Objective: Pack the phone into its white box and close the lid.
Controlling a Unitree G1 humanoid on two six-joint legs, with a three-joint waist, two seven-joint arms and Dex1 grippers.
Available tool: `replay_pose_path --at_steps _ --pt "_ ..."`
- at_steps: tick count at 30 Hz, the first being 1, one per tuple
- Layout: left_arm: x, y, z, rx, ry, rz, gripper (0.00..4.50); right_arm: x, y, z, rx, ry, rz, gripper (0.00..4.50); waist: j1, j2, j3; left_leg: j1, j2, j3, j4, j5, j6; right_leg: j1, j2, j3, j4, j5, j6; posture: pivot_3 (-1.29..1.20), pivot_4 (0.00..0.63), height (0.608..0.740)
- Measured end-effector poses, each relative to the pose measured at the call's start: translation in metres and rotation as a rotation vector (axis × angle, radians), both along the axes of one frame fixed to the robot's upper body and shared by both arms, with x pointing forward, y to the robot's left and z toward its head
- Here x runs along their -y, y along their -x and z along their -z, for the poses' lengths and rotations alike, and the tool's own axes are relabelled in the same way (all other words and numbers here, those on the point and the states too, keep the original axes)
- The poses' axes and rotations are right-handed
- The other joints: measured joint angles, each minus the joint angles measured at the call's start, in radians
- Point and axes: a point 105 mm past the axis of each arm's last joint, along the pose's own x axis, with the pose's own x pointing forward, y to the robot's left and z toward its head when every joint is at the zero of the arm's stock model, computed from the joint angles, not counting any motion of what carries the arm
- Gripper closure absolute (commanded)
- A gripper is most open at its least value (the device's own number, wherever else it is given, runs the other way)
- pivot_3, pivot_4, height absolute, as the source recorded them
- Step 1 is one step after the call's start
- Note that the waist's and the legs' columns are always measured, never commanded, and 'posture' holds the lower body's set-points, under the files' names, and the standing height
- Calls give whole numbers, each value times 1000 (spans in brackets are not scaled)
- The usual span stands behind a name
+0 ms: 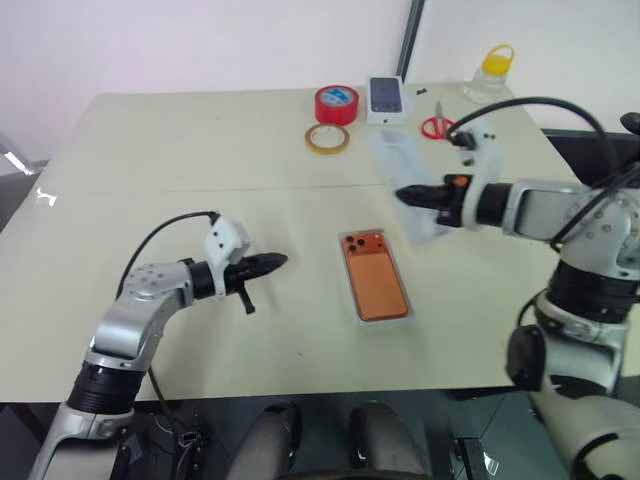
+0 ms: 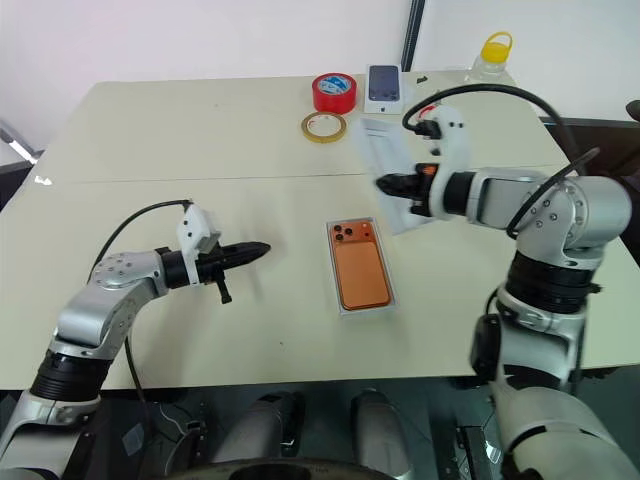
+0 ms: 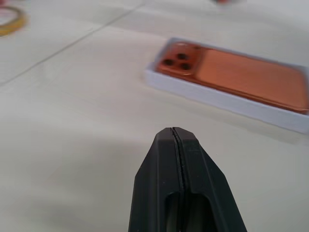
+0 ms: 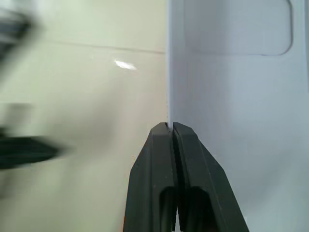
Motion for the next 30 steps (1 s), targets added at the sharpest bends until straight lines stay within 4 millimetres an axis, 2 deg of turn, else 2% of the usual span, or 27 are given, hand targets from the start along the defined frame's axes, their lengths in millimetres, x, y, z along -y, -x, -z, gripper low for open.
replay_pose_path --at_steps 2,4,7,10,12,14,16,19,25,30 --pt "-4 -5 -4 11 15 -30 4500 -28 10 4 -67 -117 -101 4459 1 0 0 0 0 0 0 0 0 0 0 0 0 0 0 0 150 740" --pt "-7 -9 -10 27 31 -51 4500 -45 21 8 -114 -182 -141 4459 7 0 0 -1 -1 0 1 0 0 1 -1 -1 -1 0 0 0 150 740" --pt "-13 -10 -10 27 30 -72 4500 -64 33 16 -236 -329 -87 4459 1 0 0 -1 -1 0 1 0 0 1 -2 0 -1 0 0 0 150 740" --pt "-11 -10 -11 29 31 -64 4500 -89 47 34 -393 -422 -20 4459 -15 1 0 -1 0 0 1 0 0 -1 0 0 2 0 0 0 150 740" --pt "-10 -9 -11 29 32 -61 4500 -94 51 43 -457 -430 55 4459 -22 1 0 0 0 0 1 0 0 -1 0 1 2 0 0 0 150 740" --pt "-8 -9 -10 24 32 -57 4500 -90 51 47 -491 -430 130 4459 -23 1 0 0 0 0 1 0 1 -1 1 1 2 0 0 0 150 740" --pt "-3 -8 -9 17 35 -41 4500 -82 51 59 -536 -398 202 4459 -23 1 0 0 0 0 0 0 1 -1 1 1 2 0 0 0 150 740" --pt "8 -5 -6 9 28 2 4500 -73 49 70 -559 -360 250 3618 -23 2 0 1 0 0 1 0 1 0 1 1 2 0 0 0 150 740" --pt "38 -2 -8 15 20 120 4500 -53 41 69 -473 -242 252 466 -22 3 0 1 0 0 1 -2 4 0 1 1 2 0 0 0 150 740" --pt "58 3 -5 10 9 190 4500 -18 31 56 -309 -16 201 466 -21 4 1 0 0 1 1 -4 7 1 1 1 0 0 0 0 150 740"
